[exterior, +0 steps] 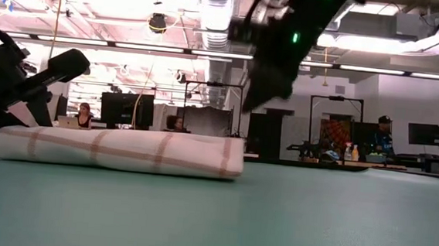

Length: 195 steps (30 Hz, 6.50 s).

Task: Roll towel
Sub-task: Roll the white towel

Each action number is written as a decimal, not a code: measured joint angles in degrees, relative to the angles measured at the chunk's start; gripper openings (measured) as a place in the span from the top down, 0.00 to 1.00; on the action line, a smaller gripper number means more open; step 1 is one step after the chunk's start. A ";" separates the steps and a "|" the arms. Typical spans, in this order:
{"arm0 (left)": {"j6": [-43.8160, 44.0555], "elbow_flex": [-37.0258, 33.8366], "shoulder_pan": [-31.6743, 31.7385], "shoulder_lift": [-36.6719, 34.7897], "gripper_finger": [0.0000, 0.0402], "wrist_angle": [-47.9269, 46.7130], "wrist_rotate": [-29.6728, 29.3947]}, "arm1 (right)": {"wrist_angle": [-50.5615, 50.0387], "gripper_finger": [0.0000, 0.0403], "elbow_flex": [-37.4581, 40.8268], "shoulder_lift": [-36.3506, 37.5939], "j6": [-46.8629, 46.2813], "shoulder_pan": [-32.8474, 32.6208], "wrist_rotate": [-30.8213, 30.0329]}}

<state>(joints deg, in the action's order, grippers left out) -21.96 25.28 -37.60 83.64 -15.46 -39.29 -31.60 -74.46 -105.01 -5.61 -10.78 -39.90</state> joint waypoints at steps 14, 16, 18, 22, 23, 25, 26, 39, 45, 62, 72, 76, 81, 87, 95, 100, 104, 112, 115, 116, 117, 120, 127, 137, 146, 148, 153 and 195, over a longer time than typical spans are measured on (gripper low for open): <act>2.01 0.04 0.00 -0.04 1.00 1.04 0.95 | 18.58 0.55 3.91 5.58 15.73 -8.74 18.99; 3.13 0.04 0.00 -0.04 1.00 0.76 1.07 | 22.43 0.48 4.24 2.98 18.03 -9.10 18.99; 4.26 0.04 0.00 -0.04 1.00 0.24 1.13 | 23.65 0.41 4.20 0.27 18.51 -9.09 19.02; 5.87 0.07 0.00 -0.04 1.00 -1.20 1.35 | 24.16 0.32 4.26 -5.21 17.78 -8.53 20.25; 6.21 0.07 0.00 -0.04 1.00 -1.58 1.36 | 24.57 0.31 4.26 -6.16 17.69 -8.47 20.31; 6.65 0.09 -0.01 -0.05 1.00 -2.00 1.45 | 24.71 0.30 4.24 -7.86 17.67 -8.12 20.28; 6.68 0.07 -0.01 -0.06 1.00 -2.03 1.55 | 24.41 0.30 4.24 -8.69 17.57 -7.96 20.19; 8.84 0.04 0.32 -0.11 1.00 -2.75 2.55 | 23.20 0.30 8.92 -10.70 8.76 -5.30 17.63; 9.14 0.04 0.61 -0.11 1.00 -2.98 3.23 | 24.57 0.35 9.05 -14.32 2.60 -4.99 15.34; 11.42 0.00 0.52 -0.13 1.00 3.04 3.34 | 17.55 0.85 4.03 -15.18 -4.87 -6.49 18.02; 13.76 0.00 -0.06 -0.04 1.00 14.42 15.99 | -0.02 0.85 -7.72 -14.64 -12.23 -4.99 42.80; 14.92 0.00 -0.73 -0.02 1.00 17.12 19.69 | -1.43 0.85 -9.82 -14.66 -16.42 -1.70 52.93; 16.71 0.07 -1.14 -0.04 1.00 17.37 22.23 | -1.69 0.85 -11.74 -15.17 -22.13 2.18 67.08; 18.54 0.08 -1.15 -0.09 1.00 17.23 24.38 | -2.57 0.85 -12.20 -15.15 -26.22 5.47 73.01; 16.43 0.09 -1.18 -0.11 1.00 17.17 27.10 | -2.52 0.85 -12.28 -15.04 -30.66 9.59 77.77; 14.24 0.04 -1.18 -0.08 1.00 18.36 27.24 | -2.55 0.85 -12.39 -15.51 -33.83 12.47 78.86; 14.40 0.16 -1.53 -0.02 1.00 19.32 26.96 | -2.21 0.85 -12.44 -17.96 -33.89 13.69 78.80; 14.47 1.95 -3.15 0.02 1.00 17.23 26.97 | 0.89 0.85 -12.70 -22.59 -34.31 13.91 81.04; 15.94 4.50 -5.37 -0.85 1.00 10.55 23.18 | 1.58 0.85 -12.70 -23.31 -34.47 13.59 79.94; 16.55 5.71 -6.13 -1.23 1.00 8.07 21.36 | 1.50 0.85 -12.68 -23.34 -34.45 13.59 79.46; 16.86 7.09 -6.84 -1.64 1.00 5.23 19.22 | 1.58 0.85 -12.68 -23.34 -34.46 13.57 79.05; 18.91 10.87 -9.23 -3.41 1.00 -2.19 14.66 | 3.07 0.85 -12.55 -23.41 -34.64 13.55 78.12; 22.25 18.38 -14.49 -5.84 1.00 -8.48 9.77 | 3.70 0.85 -12.55 -23.45 -34.95 13.46 77.58; 17.38 23.78 -19.76 -5.62 1.00 -6.35 -1.75 | 3.77 0.85 -12.50 -23.46 -34.69 13.46 77.59; 15.84 21.24 -9.16 1.19 1.00 -5.44 -3.48 | 3.79 0.85 -12.48 -23.47 -34.61 13.49 77.64; 18.05 21.22 -7.30 2.39 1.00 -5.63 -3.43 | 3.81 0.85 -12.48 -23.47 -34.49 13.48 77.67; 22.67 21.22 -7.29 4.23 1.00 -6.00 0.09 | 3.83 0.85 -12.48 -23.47 -34.47 13.44 77.54; 44.27 21.33 -16.09 17.70 1.00 -11.92 -1.75 | 8.49 0.66 -12.28 -15.87 -13.98 13.66 62.18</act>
<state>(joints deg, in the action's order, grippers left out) 22.31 46.61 -53.69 101.34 -27.38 -41.04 -23.12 -86.74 -120.88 -19.58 2.87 22.28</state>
